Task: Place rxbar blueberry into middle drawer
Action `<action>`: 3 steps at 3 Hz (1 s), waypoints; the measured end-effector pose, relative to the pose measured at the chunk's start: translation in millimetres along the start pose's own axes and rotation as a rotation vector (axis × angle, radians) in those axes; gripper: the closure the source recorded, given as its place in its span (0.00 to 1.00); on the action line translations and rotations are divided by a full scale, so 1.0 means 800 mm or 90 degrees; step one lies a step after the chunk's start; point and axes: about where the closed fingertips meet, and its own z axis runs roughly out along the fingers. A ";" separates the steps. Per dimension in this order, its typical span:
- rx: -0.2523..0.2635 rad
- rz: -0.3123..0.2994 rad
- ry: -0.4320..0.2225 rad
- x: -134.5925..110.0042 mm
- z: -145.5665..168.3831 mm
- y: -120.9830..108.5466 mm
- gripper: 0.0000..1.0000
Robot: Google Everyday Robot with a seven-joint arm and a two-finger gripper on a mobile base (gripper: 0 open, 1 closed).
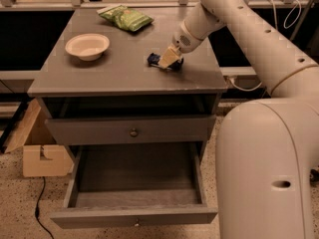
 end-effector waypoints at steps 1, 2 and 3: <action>0.025 -0.006 -0.043 -0.003 -0.048 0.015 1.00; 0.046 -0.002 -0.092 0.003 -0.109 0.054 1.00; 0.015 0.007 -0.130 0.024 -0.126 0.100 1.00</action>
Offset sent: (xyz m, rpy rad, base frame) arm -0.1234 -0.0558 0.1200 0.1768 -0.1770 -0.0802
